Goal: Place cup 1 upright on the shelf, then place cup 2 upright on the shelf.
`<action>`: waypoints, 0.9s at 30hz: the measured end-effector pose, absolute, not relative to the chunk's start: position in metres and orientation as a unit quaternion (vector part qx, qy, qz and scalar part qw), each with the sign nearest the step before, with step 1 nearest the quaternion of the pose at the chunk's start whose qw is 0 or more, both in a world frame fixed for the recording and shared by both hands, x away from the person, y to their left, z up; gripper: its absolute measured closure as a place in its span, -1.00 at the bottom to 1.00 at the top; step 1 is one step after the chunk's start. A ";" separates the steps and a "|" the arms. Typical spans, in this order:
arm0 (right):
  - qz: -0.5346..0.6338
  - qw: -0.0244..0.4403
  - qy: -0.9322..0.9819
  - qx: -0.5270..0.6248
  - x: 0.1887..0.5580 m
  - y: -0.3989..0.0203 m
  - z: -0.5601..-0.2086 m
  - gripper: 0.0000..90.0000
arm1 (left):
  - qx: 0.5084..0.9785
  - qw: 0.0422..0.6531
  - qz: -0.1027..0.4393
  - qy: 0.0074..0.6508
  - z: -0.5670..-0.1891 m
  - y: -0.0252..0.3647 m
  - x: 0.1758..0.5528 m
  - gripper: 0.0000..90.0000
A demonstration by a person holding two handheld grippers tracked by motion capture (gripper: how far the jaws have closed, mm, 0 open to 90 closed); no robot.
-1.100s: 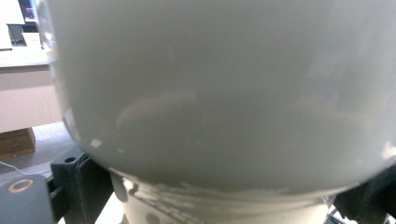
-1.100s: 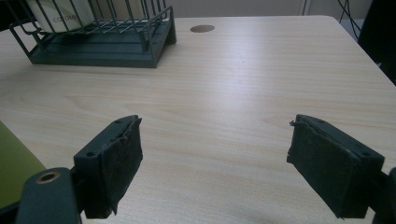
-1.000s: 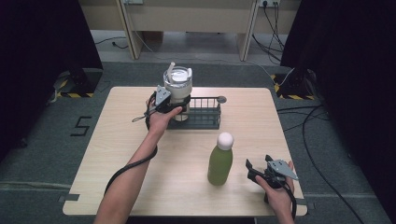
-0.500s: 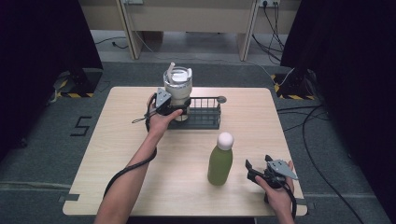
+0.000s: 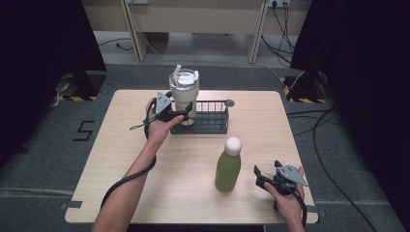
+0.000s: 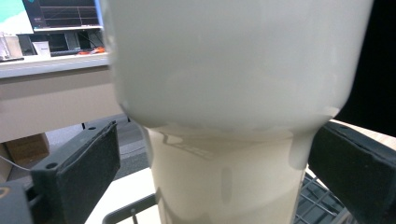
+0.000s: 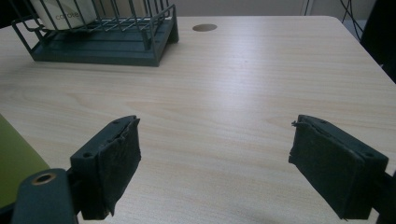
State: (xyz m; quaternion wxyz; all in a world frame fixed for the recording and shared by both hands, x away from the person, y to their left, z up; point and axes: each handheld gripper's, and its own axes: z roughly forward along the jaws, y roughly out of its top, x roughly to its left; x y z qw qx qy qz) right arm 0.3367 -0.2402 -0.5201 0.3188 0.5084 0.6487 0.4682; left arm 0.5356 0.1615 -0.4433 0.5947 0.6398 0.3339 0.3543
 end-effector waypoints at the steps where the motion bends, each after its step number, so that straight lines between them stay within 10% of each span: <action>1: 0.468 0.319 0.649 0.508 0.337 -0.240 -0.520 -0.65 | 0.639 0.596 0.355 0.333 -0.442 0.162 0.534 -0.96; 27: 0.471 0.329 0.657 0.488 0.334 -0.238 -0.520 -0.66 | 0.650 0.597 0.352 0.311 -0.433 0.187 0.494 -0.98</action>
